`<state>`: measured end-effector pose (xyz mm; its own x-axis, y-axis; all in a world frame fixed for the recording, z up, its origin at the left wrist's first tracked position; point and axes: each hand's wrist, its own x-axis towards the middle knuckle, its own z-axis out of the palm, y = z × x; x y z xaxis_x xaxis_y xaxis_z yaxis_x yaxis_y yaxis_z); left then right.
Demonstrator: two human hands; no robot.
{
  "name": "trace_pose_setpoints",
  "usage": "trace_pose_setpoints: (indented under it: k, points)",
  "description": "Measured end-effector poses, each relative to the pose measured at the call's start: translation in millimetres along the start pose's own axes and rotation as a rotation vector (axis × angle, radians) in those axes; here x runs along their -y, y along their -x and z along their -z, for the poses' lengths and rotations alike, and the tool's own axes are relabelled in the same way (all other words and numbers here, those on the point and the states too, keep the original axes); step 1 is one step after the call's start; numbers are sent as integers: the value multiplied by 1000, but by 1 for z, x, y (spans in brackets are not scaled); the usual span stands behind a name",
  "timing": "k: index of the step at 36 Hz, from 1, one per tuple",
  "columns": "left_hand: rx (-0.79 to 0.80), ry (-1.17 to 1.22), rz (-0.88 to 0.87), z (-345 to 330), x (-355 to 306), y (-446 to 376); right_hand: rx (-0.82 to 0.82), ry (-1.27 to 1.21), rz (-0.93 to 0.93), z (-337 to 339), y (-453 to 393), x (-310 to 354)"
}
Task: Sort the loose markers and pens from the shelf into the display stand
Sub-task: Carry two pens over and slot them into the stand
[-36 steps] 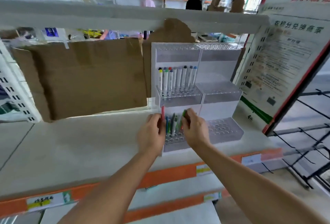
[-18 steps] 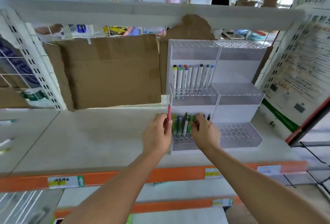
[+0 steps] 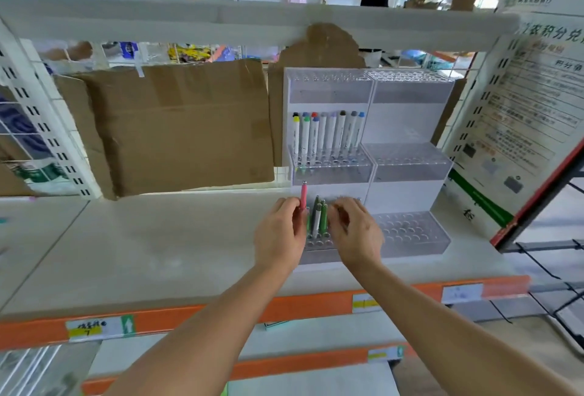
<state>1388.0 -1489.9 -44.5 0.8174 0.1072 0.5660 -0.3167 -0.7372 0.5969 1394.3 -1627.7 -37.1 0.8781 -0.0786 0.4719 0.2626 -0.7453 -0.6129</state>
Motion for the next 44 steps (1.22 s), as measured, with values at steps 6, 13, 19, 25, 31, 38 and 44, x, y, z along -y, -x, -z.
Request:
trace_pose_setpoints:
  k: [6,13,19,25,31,38,44]
  points:
    - [33,87,-131,-9,-14,-2,32,-254,70,9,-11,26]
    - [-8,110,-113,-3,-13,-4,-182,-311,-85,27,-25,7]
    - [-83,-22,-31,2,6,-6,-101,-225,-60,21,-20,-11]
    - [-36,-119,29,6,19,-7,-10,-114,-9,8,-21,-17]
    - [20,-167,74,10,29,-6,76,47,7,-1,-19,-24]
    - [23,-192,108,12,35,-5,182,131,-11,-3,-22,-21]
    - [35,-214,127,14,34,-6,203,115,-53,-5,-18,-22]
